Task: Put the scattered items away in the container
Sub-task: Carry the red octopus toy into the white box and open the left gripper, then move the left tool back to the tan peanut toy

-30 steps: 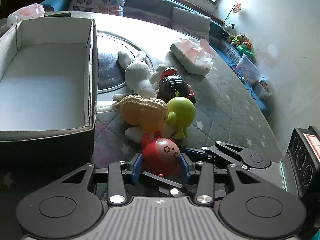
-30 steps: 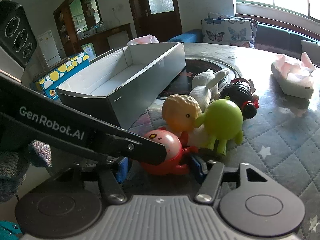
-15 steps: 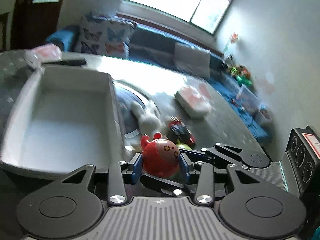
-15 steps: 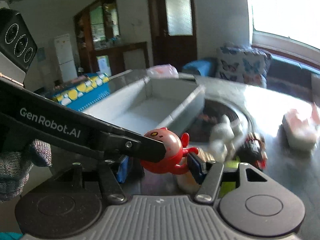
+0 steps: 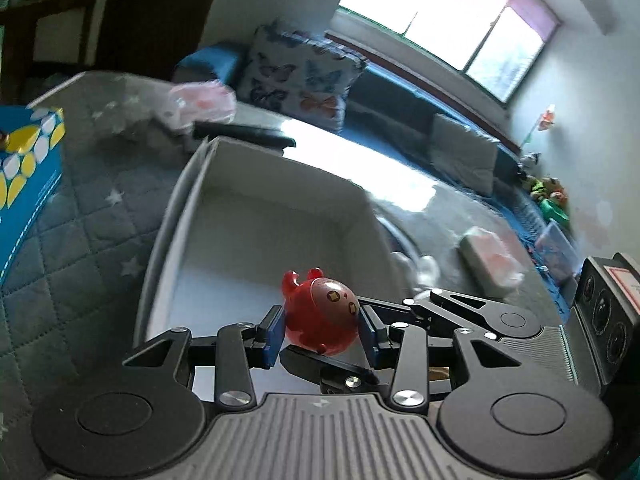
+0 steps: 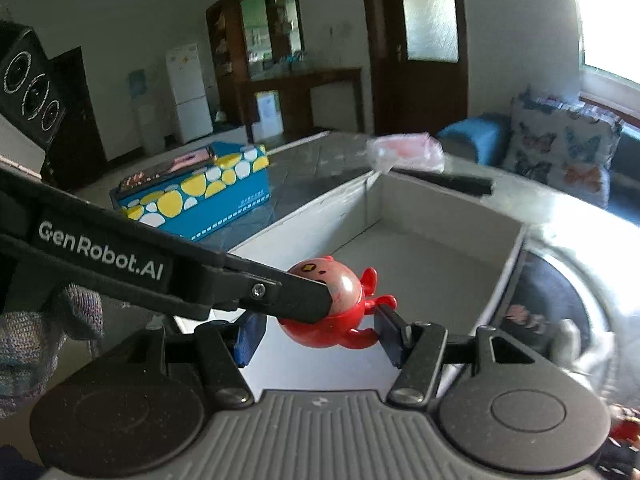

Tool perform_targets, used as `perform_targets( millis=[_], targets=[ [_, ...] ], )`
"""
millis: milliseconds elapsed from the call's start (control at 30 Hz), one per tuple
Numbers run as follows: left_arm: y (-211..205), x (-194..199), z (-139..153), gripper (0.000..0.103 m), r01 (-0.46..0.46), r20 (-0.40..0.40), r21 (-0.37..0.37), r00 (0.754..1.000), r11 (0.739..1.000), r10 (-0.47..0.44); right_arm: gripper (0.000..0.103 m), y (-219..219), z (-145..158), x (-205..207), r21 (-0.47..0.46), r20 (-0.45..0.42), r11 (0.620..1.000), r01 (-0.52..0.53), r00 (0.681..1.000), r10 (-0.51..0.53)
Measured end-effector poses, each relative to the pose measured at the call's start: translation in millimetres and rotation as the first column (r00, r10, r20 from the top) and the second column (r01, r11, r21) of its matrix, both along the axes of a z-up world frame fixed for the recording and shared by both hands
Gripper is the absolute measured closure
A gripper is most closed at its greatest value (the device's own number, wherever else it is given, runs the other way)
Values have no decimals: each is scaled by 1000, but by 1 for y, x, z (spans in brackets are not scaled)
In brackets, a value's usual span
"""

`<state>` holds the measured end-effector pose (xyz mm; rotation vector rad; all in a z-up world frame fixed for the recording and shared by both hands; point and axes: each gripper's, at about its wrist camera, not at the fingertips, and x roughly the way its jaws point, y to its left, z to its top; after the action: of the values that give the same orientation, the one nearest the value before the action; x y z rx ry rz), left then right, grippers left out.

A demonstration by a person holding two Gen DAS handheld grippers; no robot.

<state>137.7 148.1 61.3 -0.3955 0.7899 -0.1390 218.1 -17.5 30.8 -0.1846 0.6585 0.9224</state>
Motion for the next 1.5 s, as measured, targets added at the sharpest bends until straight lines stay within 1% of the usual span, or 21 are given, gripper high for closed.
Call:
perform_targets(
  millis=[233, 300, 367, 500, 600, 800, 967, 1033, 1167, 1333, 1500],
  targets=[
    [15, 20, -24, 60, -21, -81, 3, 996, 1000, 22, 43, 23, -25, 31, -55, -134, 998, -27, 991, 19],
    [17, 24, -29, 64, -20, -102, 0, 995, 1000, 20, 47, 28, -28, 34, -73, -162, 997, -35, 986, 22],
    [18, 25, -32, 64, -16, -108, -3, 994, 1000, 16, 48, 32, -29, 37, -89, -177, 995, -46, 984, 30],
    [17, 24, -31, 64, -12, -108, 2, 994, 1000, 12, 47, 40, -31, 39, -138, -173, 988, -66, 984, 41],
    [17, 23, -30, 64, -15, -106, -5, 994, 1000, 15, 47, 43, -31, 38, -160, -160, 984, -73, 986, 47],
    [19, 16, -22, 64, -39, -81, 0, 996, 999, 39, 47, 38, -28, 33, -137, -133, 989, -49, 991, 31],
    [18, 4, -13, 64, -67, -52, -11, 996, 998, 67, 44, 30, -19, 18, -113, -76, 993, -31, 997, 23],
    [14, -3, -8, 64, -71, -35, -9, 997, 997, 71, 40, 26, -15, 11, -108, -44, 994, -22, 999, 17],
    [3, -17, 2, 64, -67, 11, -17, 998, 998, 67, 40, 6, -3, -7, -74, 16, 997, 9, 1000, -8],
    [-19, -28, 9, 64, -37, 40, -22, 998, 999, 38, 40, -25, 6, -26, -29, 51, 998, 64, 997, -63],
    [-44, -35, 11, 64, 17, 54, -36, 998, 999, -15, 40, -58, 9, -40, -11, 75, 992, 128, 989, -127]
  ],
)
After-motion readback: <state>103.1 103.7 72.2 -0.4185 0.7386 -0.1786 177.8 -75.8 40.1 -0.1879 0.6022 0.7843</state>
